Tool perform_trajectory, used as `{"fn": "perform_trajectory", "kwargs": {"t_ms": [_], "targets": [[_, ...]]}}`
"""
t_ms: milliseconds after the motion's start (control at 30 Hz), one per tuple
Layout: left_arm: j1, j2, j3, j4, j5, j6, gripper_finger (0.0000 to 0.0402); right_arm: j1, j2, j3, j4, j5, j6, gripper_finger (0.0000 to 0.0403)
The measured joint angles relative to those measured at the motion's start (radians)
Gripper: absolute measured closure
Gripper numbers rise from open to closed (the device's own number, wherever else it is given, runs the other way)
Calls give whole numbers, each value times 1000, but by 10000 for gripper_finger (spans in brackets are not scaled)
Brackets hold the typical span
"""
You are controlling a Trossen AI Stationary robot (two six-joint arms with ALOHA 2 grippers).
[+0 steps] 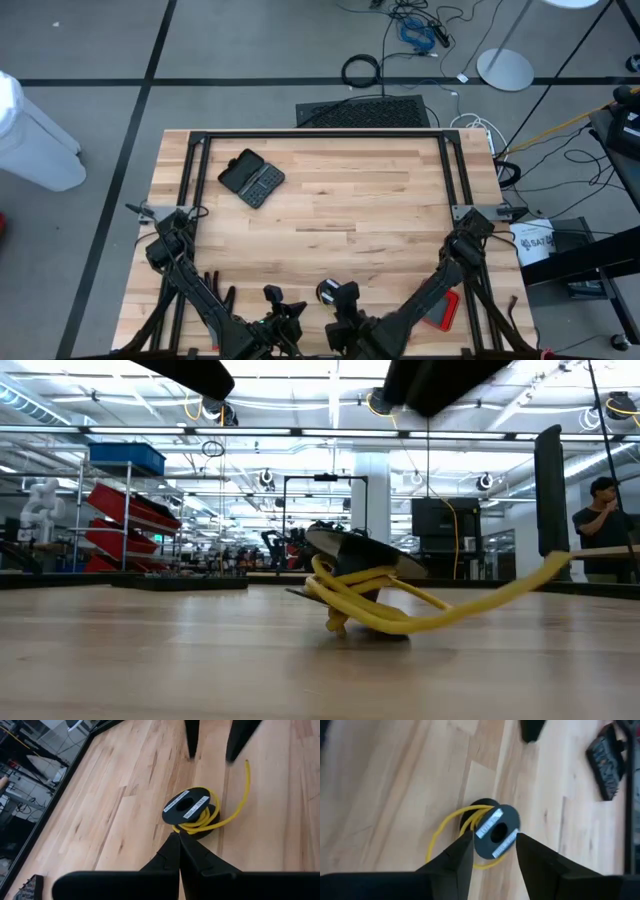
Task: Coil cords
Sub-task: Return to Home Position
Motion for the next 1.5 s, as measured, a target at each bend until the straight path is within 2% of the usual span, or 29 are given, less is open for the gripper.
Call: {"fn": "perform_trajectory", "kwargs": {"t_ms": [200,400,533,633,700,867,1033,1133,1233,1300,1367,1500], "targets": [[-6,-26,7,-3,0,3,401,65,0,158,-193,19,70,266],[-31,-122,11,6,11,-26,401,156,-3,288,-383,122,173,278],[-48,-207,12,42,37,-18,401,201,-76,246,-406,111,245,312],[-60,-263,12,48,40,-14,401,237,-133,236,-409,120,259,355],[-66,-299,12,57,39,40,401,264,-163,235,-408,133,257,387],[-65,-371,12,105,38,208,401,324,-243,235,-408,281,228,399],[-60,-406,13,137,-42,309,401,363,-318,235,-408,343,218,402],[-61,-411,13,126,-138,319,401,378,-368,235,-408,348,216,402],[-60,-412,13,72,-188,316,401,389,-414,206,-408,351,217,402],[-60,-412,13,-21,-206,260,401,400,-455,159,-407,367,236,402],[-68,-414,13,-176,-244,121,401,415,-510,89,-407,383,276,403],[-122,-455,-30,-558,-360,-364,401,463,-646,-144,-407,413,437,403]]}}
